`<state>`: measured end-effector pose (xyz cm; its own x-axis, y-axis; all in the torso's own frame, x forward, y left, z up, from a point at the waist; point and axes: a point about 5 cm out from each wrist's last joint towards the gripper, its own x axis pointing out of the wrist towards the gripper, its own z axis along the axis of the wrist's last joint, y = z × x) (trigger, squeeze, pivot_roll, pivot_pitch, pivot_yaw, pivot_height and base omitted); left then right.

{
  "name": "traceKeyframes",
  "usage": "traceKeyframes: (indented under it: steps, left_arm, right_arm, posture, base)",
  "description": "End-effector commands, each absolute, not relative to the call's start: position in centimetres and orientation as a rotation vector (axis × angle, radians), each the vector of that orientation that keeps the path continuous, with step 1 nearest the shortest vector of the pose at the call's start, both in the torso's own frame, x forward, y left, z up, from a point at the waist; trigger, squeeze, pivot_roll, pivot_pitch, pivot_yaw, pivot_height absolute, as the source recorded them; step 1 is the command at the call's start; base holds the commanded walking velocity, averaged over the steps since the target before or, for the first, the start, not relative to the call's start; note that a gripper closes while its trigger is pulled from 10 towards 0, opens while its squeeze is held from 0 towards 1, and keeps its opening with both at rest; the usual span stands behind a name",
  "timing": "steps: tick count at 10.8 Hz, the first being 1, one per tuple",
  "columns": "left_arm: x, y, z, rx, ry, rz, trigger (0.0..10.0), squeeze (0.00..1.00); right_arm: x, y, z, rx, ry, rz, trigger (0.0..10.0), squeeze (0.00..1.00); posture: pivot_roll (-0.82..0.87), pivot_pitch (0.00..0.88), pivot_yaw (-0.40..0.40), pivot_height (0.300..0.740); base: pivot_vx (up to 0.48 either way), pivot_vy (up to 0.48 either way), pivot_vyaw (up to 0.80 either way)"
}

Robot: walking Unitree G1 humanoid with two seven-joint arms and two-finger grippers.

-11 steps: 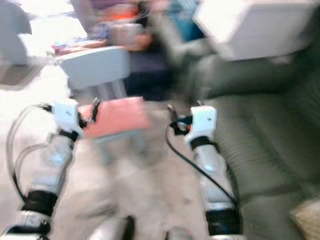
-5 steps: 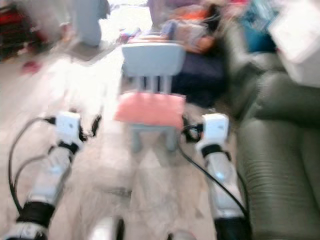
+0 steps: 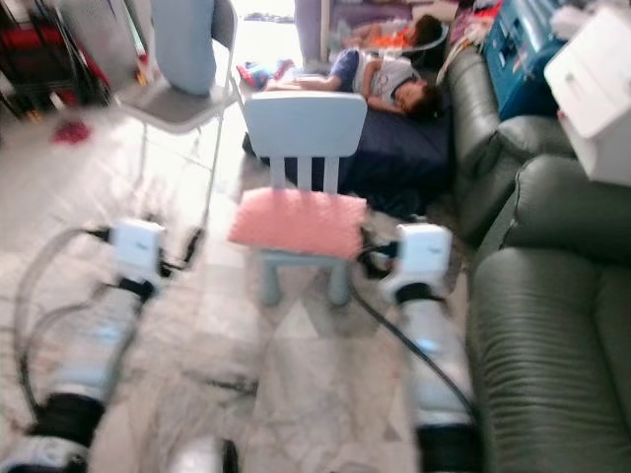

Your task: Move the pillow to the sofa

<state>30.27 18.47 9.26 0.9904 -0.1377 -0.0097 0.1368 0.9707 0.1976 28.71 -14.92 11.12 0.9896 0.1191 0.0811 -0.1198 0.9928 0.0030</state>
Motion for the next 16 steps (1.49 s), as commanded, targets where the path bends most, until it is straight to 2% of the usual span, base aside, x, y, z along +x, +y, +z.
traceKeyframes:
  steps: [1, 3, 8, 12, 16]
  left_arm:
    - [30.5, 17.9, 9.7, 0.196, -0.022, -0.156, 10.0, 0.0]
    - [30.7, 17.6, 9.8, 0.186, -0.027, -0.162, 10.0, 0.0]
    - [30.9, 17.3, 9.7, 0.158, -0.008, -0.156, 10.0, 0.0]
    - [31.0, 16.9, 9.9, 0.186, -0.029, -0.17, 10.0, 0.0]
    - [30.8, 16.4, 9.9, 0.19, -0.041, -0.189, 10.0, 0.0]
  right_arm:
    - [28.6, -15.9, 10.9, -0.009, -0.076, 0.086, 10.0, 0.0]
    - [28.7, -15.7, 11.0, -0.01, -0.076, 0.094, 10.0, 0.0]
    - [28.7, -15.6, 10.9, -0.022, -0.079, 0.102, 10.0, 0.0]
    - [28.7, -15.6, 10.9, -0.026, -0.078, 0.102, 10.0, 0.0]
    - [28.6, -15.3, 10.8, -0.019, -0.074, 0.111, 10.0, 0.0]
  posture:
    - [-0.07, 0.087, -0.008, 0.74]
    - [-0.07, 0.085, -0.013, 0.74]
    - [-0.07, 0.085, -0.014, 0.74]
    - [-0.08, 0.095, -0.018, 0.74]
    - [-0.08, 0.099, -0.018, 0.74]
  base:
    - [0.435, 0.0, 0.0]
    - [0.433, 0.0, 0.0]
    - [0.336, 0.338, 0.0]
    - [0.068, 0.413, 0.0]
    - [0.457, 0.0, 0.0]
